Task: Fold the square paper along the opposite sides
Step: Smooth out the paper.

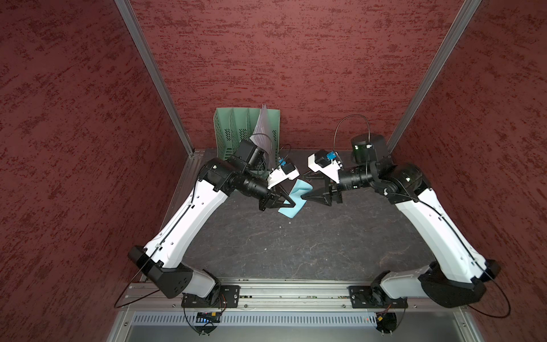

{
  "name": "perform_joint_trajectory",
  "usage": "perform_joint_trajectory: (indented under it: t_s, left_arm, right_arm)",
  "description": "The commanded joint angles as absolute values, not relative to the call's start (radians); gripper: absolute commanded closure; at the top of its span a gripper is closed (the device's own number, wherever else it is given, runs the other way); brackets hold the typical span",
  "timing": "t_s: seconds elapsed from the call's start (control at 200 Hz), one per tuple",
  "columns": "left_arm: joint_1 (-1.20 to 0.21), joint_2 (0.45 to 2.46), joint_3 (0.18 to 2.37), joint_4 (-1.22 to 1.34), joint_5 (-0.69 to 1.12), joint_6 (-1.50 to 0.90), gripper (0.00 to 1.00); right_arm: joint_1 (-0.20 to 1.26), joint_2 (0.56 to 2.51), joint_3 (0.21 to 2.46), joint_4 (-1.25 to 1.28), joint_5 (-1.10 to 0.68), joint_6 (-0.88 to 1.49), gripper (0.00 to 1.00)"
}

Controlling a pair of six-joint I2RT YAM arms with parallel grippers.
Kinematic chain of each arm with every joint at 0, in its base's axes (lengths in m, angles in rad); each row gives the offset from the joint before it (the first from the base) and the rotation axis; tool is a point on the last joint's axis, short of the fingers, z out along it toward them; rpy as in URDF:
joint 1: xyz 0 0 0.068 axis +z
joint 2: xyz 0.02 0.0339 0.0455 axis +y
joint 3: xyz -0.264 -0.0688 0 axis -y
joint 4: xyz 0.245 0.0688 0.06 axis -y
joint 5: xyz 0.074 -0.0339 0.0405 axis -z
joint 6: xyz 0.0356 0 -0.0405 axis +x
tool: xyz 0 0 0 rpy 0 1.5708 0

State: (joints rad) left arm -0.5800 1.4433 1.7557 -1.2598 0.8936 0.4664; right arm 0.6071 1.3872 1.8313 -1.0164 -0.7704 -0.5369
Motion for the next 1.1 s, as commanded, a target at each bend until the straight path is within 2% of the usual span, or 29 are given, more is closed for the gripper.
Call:
perform_joint_trajectory:
  t_s: [0.0, 0.05, 0.296, 0.556, 0.716, 0.927, 1.097]
  left_arm:
    - [-0.580, 1.398, 1.734, -1.192, 0.870, 0.433, 1.00]
    - [-0.580, 1.382, 1.718, -1.161, 0.853, 0.416, 1.00]
    - [-0.541, 1.269, 1.600, -0.854, 0.789, 0.256, 1.00]
    - [-0.505, 1.056, 1.248, -0.178, 0.822, 0.017, 1.00]
    - [-0.500, 1.021, 1.165, 0.008, 0.841, -0.075, 1.00]
    - [-0.500, 1.050, 1.163, 0.081, 0.946, -0.138, 1.00]
    - [-0.500, 1.068, 1.166, 0.084, 0.994, -0.147, 1.00]
  right_arm:
    - [0.618, 1.347, 1.803, -0.937, -0.721, -0.492, 0.07]
    - [0.618, 1.329, 1.785, -0.891, -0.698, -0.475, 0.02]
    - [0.615, 1.238, 1.698, -0.734, -0.596, -0.423, 0.02]
    - [0.601, 1.331, 1.727, -0.673, -0.807, -0.335, 0.03]
    - [0.601, 1.362, 1.756, -0.681, -0.843, -0.335, 0.05]
    - [0.600, 1.355, 1.769, -0.659, -0.931, -0.318, 0.16]
    - [0.595, 1.352, 1.774, -0.634, -0.976, -0.298, 0.36]
